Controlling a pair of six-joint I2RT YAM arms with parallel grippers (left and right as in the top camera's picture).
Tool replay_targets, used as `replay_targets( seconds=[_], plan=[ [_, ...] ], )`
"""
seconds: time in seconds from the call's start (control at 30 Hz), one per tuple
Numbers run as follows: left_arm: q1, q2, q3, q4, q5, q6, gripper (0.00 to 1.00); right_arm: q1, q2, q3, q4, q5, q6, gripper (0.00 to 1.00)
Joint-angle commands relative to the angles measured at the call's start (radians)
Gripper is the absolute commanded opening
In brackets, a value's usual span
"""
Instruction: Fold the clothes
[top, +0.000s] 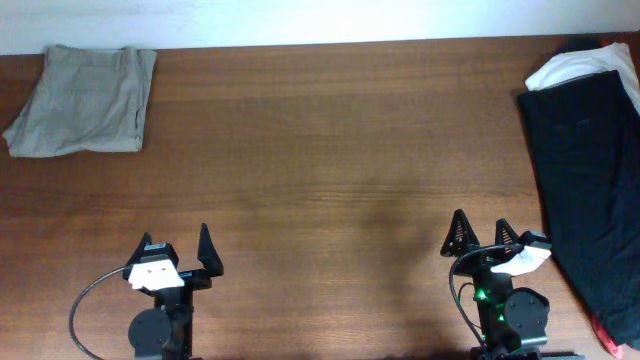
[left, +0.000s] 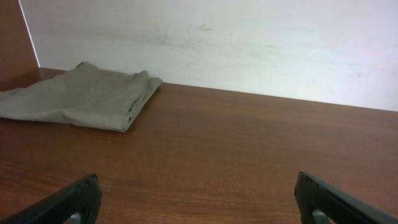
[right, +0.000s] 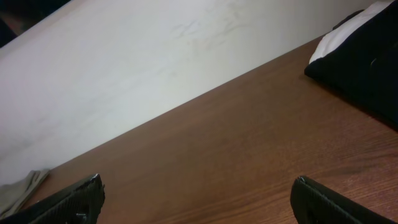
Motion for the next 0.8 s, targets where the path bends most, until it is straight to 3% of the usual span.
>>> replay_targets(
  seconds=[0.0,0.3,0.4,0.53,0.7,0.77],
  plan=[
    [0.006,0.001,-0.003,-0.002,0.004,0.016,0.99,0.008,-0.004,-0.005,-0.008,0.020,-0.010,0.99],
    [0.006,0.001,-0.003,-0.002,0.004,0.016,0.99,0.008,-0.004,-0.005,0.040,-0.008,0.037,0.99],
    [0.006,0.001,-0.003,-0.002,0.004,0.016,0.99,0.008,-0.004,-0.005,0.025,-0.317,0.241,0.99],
    [0.006,0.001,-0.003,-0.002,0.003,0.016,0.99,0.008,-0.003,-0.005,0.052,-0.406,0.241,0.99],
    [0.006,0.001,-0.003,-0.002,0.004,0.016,0.99,0.007,-0.003,0.000,0.320,-0.368,0.186,0.99],
    [0.006,0.001,-0.003,-0.002,0.004,0.016,0.99,0.006,0.004,0.031,0.322,-0.315,0.115,0.99]
  ],
)
